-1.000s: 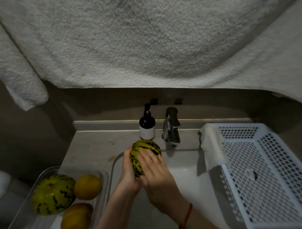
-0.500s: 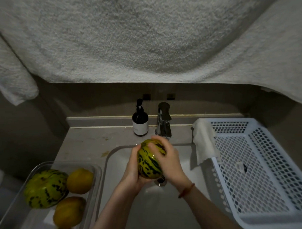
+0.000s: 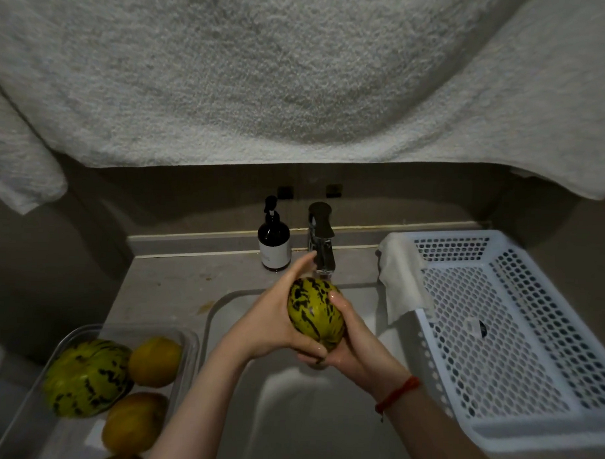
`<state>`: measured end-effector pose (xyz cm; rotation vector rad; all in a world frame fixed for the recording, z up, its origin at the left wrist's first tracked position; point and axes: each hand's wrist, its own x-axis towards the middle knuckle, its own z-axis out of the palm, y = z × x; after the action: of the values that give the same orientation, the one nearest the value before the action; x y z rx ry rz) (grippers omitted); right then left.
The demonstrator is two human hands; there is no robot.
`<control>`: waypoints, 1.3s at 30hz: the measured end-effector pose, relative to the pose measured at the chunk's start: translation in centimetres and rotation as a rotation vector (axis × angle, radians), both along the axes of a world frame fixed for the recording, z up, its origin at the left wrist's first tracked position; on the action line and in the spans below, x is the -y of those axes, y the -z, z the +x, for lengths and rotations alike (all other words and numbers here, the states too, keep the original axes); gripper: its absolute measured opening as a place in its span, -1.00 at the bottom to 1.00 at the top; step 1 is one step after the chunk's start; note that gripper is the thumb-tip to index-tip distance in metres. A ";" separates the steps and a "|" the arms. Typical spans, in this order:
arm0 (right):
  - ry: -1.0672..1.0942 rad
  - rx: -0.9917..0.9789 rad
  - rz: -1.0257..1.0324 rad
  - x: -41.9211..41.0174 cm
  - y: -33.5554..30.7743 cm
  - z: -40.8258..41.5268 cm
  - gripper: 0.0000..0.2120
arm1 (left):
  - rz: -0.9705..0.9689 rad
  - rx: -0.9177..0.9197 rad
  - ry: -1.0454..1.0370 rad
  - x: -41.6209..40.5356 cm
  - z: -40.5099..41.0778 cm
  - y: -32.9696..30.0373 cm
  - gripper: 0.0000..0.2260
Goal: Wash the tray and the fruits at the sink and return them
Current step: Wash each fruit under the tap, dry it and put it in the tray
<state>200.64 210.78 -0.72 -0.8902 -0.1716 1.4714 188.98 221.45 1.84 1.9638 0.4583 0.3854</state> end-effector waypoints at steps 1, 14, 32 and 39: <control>0.027 -0.040 -0.007 0.0 0.0 -0.2 -0.42 | -0.061 0.029 -0.066 0.4 0.0 0.4 0.04; 0.257 1.785 0.249 0.3 -1.0 -1.1 -0.65 | -1.062 0.372 -0.573 5.5 2.1 2.6 -0.60; 0.028 0.835 -0.110 0.0 -1.7 -0.4 -0.55 | -0.535 -0.030 -0.504 2.9 1.5 1.3 -0.60; 0.283 0.009 -0.198 0.3 1.0 -1.2 -0.50 | -0.528 -0.016 -0.459 3.8 1.0 1.5 -0.65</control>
<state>199.46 210.44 -1.68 -1.0355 0.0932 1.2340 189.99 217.66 0.33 1.3414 0.9253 0.4787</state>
